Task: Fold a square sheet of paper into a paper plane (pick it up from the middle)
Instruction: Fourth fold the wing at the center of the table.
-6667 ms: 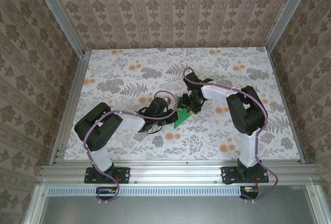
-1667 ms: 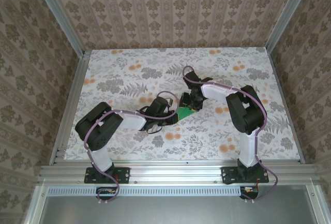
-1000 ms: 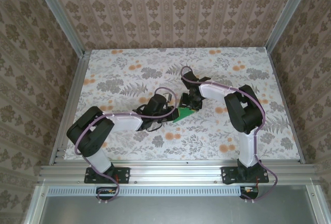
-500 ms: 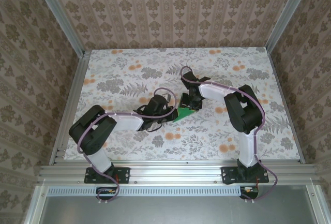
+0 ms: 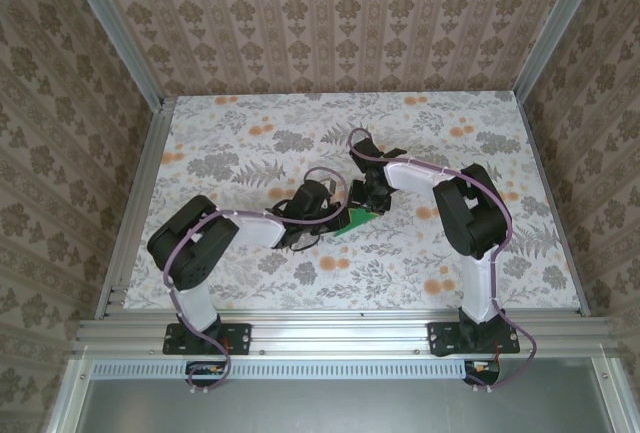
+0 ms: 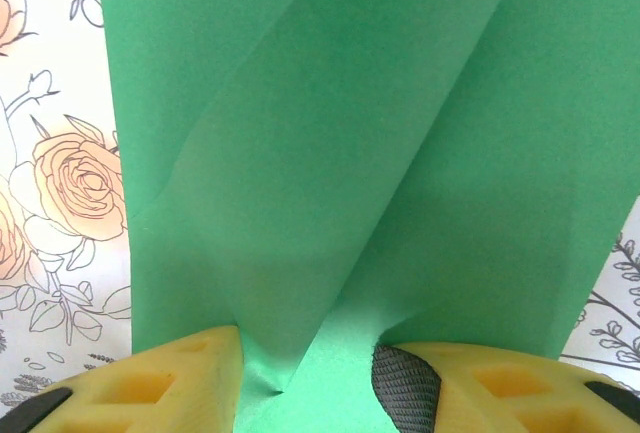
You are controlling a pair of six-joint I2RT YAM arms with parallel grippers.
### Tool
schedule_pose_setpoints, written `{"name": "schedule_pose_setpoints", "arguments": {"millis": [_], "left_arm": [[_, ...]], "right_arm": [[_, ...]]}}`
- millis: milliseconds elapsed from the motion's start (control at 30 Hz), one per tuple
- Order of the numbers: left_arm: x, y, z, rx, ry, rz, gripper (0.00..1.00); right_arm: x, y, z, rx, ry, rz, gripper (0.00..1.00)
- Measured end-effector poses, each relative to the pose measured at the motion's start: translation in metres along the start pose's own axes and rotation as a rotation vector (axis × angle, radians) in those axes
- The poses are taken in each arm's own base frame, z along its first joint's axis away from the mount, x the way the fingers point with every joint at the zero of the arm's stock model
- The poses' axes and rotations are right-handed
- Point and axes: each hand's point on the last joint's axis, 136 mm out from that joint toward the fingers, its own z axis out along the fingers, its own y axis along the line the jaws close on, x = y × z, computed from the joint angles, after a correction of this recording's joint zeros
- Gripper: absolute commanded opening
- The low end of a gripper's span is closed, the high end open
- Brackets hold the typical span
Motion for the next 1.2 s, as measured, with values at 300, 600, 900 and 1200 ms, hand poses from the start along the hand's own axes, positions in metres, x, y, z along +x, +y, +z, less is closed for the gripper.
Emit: {"name": "schedule_pose_setpoints", "arguments": {"millis": [300,600,900,1200], "left_arm": [[0.008,0.009,0.006,-0.022,0.024,-0.007,0.12],[0.010,0.011,0.006,-0.026,0.029,-0.007,0.10],[0.017,0.013,0.007,-0.041,0.040,-0.003,0.08],[0.018,0.015,0.008,-0.056,0.040,-0.001,0.03]], "right_arm": [[0.000,0.000,0.000,0.000,0.000,0.000,0.50],[0.000,0.000,0.000,0.000,0.000,0.000,0.49],[0.000,0.000,0.000,0.000,0.000,0.000,0.49],[-0.002,0.008,-0.009,-0.031,0.000,-0.002,0.52]]}}
